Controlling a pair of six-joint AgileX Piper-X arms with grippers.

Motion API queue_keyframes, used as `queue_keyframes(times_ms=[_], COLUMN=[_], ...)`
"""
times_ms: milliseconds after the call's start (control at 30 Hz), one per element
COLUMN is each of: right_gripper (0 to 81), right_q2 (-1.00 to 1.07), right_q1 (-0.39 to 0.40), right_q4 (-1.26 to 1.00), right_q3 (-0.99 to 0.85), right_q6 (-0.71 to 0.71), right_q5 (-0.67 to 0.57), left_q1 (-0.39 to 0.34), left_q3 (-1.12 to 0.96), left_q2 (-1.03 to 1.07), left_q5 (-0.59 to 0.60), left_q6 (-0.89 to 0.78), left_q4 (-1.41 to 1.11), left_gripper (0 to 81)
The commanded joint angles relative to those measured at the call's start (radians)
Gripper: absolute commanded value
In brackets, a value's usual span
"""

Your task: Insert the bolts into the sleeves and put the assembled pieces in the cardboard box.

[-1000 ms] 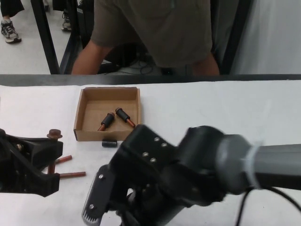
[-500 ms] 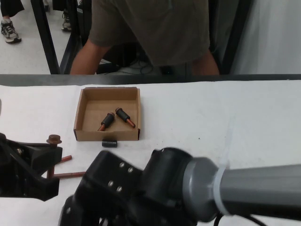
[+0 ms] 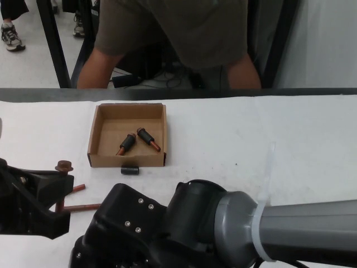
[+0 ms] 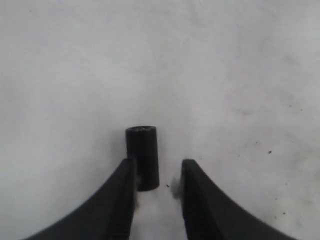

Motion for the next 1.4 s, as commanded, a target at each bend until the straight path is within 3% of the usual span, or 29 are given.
queue_keyframes(times_ms=[0,1067,1200,1300,1367], right_gripper=[30.3,30.2,19.0,0.3,0.0], right_q2=[0.005,0.101,0.101,0.101,0.101], right_q1=[0.0,0.001,0.001,0.002,0.002], right_q4=[-0.002,0.022,0.03,0.065,0.113], right_q3=[-0.007,-0.061,-0.064,-0.064,-0.064], right_q6=[0.013,0.02,0.02,0.018,0.019], right_q5=[0.009,-0.022,-0.022,-0.02,0.02], left_q1=[-0.003,-0.003,-0.003,-0.003,-0.003], left_q3=[-0.005,-0.005,-0.005,-0.005,-0.005], left_q2=[-0.009,-0.009,-0.009,-0.009,-0.009], left_q5=[-0.01,-0.032,-0.032,-0.032,-0.032], left_q6=[0.006,0.051,0.051,0.051,0.051], left_q4=[-0.002,-0.002,-0.002,-0.002,-0.002], left_gripper=[0.8,0.8,0.8,0.8,0.8])
